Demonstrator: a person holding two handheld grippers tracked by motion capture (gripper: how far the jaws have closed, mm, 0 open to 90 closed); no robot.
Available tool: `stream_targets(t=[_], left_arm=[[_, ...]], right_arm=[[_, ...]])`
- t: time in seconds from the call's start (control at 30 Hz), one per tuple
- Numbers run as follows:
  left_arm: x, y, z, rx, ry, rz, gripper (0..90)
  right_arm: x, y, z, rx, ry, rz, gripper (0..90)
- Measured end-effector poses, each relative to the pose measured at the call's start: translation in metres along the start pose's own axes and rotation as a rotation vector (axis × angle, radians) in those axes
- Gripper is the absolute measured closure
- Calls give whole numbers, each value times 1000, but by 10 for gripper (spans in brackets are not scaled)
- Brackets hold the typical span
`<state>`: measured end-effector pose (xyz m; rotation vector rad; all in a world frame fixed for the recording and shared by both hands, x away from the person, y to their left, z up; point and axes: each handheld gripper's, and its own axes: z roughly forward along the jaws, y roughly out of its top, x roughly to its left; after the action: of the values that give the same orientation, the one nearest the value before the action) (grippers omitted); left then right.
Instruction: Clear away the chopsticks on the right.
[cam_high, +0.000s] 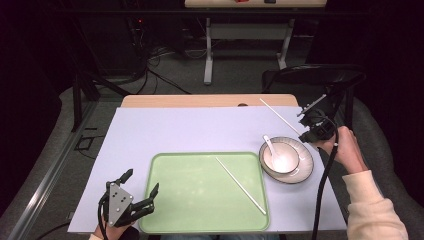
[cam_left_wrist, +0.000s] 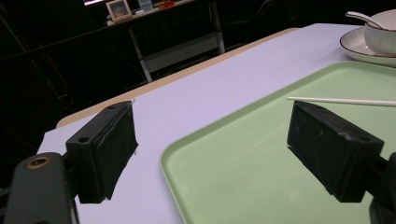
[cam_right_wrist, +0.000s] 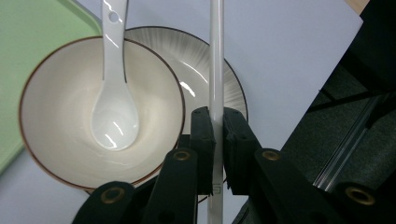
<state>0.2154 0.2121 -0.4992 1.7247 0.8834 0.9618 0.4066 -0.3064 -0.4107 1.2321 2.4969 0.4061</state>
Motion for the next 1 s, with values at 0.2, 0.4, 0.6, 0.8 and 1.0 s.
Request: stream_targets(t=[0.2, 0.4, 0.6, 0.8, 1.0], left_arm=[[0, 0, 0, 0, 0, -1, 153], [0, 0, 0, 0, 0, -1, 153], [0, 0, 0, -2, 0, -2, 153], [0, 0, 0, -3, -4, 0, 154], [1, 0, -1, -6, 0, -1, 153]], right_arm=[[8, 2, -6, -7, 3, 10, 838], [39, 8, -16, -21, 33, 4, 838], [59, 12, -15, -34, 67, -24, 838], [74, 15, -17, -51, 91, -35, 837], [88, 11, -16, -52, 120, -32, 838]])
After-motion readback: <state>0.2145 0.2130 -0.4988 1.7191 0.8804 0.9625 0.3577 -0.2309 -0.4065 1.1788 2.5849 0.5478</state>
